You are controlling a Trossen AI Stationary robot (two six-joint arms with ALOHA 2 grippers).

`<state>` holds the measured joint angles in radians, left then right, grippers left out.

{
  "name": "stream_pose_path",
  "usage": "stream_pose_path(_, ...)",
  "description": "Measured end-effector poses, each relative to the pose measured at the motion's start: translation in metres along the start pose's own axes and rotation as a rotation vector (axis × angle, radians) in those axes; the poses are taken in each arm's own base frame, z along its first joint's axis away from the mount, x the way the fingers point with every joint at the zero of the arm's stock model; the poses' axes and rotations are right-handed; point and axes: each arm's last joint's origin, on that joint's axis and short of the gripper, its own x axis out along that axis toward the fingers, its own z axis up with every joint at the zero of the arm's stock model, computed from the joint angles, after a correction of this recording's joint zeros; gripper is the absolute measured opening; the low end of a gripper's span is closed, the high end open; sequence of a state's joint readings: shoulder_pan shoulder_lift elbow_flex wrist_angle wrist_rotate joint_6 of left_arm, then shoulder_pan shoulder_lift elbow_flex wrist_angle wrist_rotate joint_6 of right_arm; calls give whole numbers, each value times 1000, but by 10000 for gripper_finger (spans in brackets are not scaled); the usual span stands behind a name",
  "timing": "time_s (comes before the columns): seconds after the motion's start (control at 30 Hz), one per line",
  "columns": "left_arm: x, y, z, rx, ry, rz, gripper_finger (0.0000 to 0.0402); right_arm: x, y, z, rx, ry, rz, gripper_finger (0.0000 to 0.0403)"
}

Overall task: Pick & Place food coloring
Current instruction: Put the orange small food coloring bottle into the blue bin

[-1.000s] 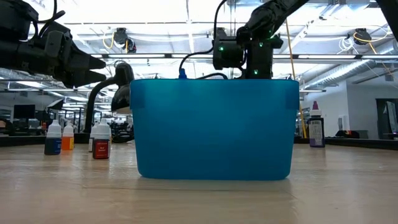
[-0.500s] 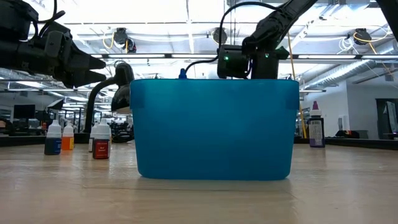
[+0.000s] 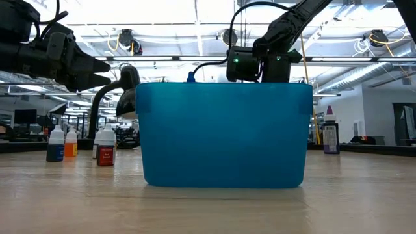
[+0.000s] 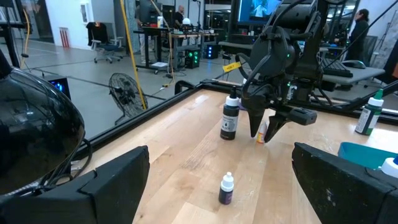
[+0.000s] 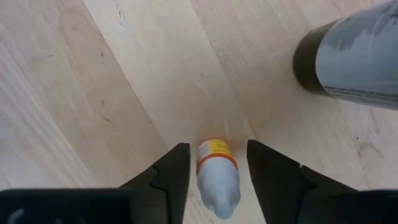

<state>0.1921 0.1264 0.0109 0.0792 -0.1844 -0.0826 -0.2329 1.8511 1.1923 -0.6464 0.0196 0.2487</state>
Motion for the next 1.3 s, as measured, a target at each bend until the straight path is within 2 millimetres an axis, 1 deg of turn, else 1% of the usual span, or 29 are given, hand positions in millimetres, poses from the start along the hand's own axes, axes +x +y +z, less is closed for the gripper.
stream_pose_path(0.13,0,0,0,0,0,0,390,0,1,0,-21,0,0,94)
stream_pose_path(0.23,0,0,0,0,0,0,390,-1,5,-1,-68,-5,-4,57)
stream_pose_path(0.3,0,0,0,0,0,0,390,-5,12,-3,-89,-17,3,57)
stream_pose_path(0.37,0,0,0,0,0,0,390,-13,20,-5,-112,-42,15,57)
stream_pose_path(0.5,0,0,0,0,0,0,390,-41,43,-13,-135,-134,57,57)
stream_pose_path(0.57,0,0,0,0,0,0,390,-58,59,-19,-147,-204,60,57)
stream_pose_path(0.67,0,0,0,0,0,0,390,-85,88,-30,-196,-303,73,57)
stream_pose_path(0.8,0,0,0,0,0,0,390,-122,134,-41,-288,-439,103,57)
stream_pose_path(0.9,0,0,0,0,0,0,390,-149,169,-44,-345,-529,132,57)
stream_pose_path(0.97,0,0,0,0,0,0,390,-163,191,-44,-392,-559,131,57)
stream_pose_path(1.07,0,0,0,0,0,0,390,-176,220,-42,-468,-567,118,57)
stream_pose_path(1.13,0,0,0,0,0,0,390,-178,236,-38,-506,-541,104,57)
stream_pose_path(1.2,0,0,0,0,0,0,390,-175,248,-32,-533,-499,82,57)
stream_pose_path(1.3,0,0,0,0,0,0,390,-161,258,-24,-558,-380,49,57)
